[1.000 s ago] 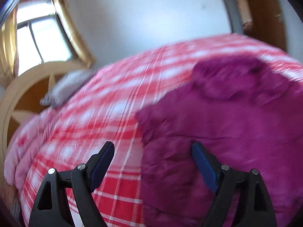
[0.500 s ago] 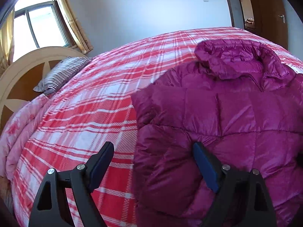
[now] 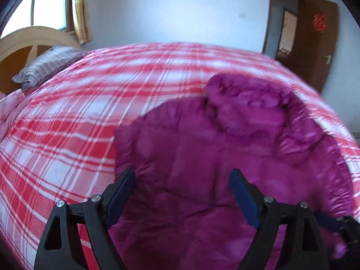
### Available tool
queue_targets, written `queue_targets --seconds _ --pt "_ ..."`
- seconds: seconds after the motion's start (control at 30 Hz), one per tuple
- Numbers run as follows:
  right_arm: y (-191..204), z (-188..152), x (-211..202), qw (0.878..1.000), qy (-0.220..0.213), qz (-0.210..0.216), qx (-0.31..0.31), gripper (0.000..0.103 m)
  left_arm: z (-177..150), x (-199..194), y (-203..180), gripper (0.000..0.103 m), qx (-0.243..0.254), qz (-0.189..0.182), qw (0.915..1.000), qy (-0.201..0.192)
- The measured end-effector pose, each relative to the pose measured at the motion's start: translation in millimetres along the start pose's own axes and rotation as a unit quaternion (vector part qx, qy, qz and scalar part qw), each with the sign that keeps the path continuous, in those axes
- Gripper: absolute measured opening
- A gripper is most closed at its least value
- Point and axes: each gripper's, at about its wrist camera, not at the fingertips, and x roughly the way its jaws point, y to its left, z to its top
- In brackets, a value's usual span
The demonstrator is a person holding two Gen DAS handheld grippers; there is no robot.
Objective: Fold large clothes
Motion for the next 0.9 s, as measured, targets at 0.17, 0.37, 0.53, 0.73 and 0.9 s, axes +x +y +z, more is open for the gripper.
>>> queue_targets --seconds 0.17,0.37,0.53,0.73,0.9 --pt "-2 -1 0 1.0 -0.002 0.009 0.004 0.058 -13 30 24 0.1 -0.039 -0.002 0.9982 0.046" --pt "2 2 -10 1.0 -0.01 0.013 0.003 0.058 -16 36 27 0.102 -0.047 0.014 0.9974 0.053" --pt "14 24 -37 0.999 -0.047 0.027 0.003 0.058 -17 38 33 0.102 -0.058 0.017 0.9967 0.053" --pt "27 33 -1 0.999 0.009 0.015 -0.033 0.054 -18 38 33 0.102 -0.055 0.02 0.9969 0.052" --pt "15 16 17 0.999 0.022 0.032 -0.025 0.051 -17 37 29 0.102 -0.05 0.021 0.9971 0.053"
